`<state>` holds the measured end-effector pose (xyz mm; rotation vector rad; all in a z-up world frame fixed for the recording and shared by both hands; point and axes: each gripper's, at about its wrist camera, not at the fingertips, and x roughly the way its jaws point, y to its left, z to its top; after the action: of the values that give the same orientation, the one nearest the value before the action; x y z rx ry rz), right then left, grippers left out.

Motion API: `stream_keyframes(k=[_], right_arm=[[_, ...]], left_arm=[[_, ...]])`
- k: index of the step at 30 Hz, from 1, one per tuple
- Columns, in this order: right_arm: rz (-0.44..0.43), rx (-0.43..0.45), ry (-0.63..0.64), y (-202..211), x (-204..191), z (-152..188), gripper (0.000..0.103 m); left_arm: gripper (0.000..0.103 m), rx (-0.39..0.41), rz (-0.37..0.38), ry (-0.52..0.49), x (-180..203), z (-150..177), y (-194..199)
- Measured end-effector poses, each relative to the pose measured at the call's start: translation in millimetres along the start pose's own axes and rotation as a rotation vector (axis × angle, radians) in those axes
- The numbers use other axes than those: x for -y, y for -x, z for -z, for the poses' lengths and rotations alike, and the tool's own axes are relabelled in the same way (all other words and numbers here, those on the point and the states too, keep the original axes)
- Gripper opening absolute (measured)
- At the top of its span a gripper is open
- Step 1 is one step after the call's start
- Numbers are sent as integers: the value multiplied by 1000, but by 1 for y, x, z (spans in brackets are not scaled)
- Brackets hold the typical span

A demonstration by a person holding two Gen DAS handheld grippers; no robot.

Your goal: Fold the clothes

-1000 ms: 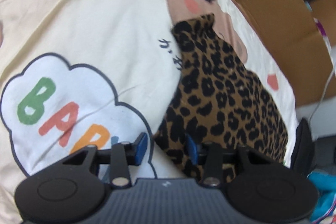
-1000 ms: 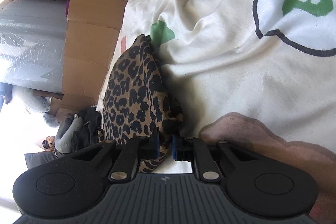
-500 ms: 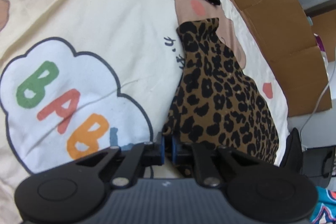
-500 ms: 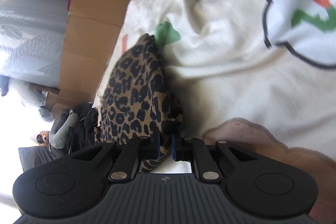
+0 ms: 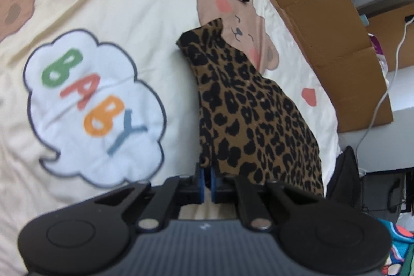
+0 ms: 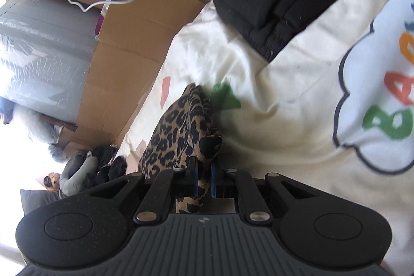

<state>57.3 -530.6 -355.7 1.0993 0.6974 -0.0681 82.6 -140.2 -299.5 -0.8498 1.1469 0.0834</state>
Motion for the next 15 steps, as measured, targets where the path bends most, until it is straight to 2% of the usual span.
stream_keyframes(k=[5, 15], right_arm=[[19, 11, 18, 2, -3, -20, 7], [66, 10, 81, -6, -14, -57, 7]], left_arm=[[4, -38, 4, -32, 7, 25, 0], [4, -113, 41, 28, 15, 62, -6]])
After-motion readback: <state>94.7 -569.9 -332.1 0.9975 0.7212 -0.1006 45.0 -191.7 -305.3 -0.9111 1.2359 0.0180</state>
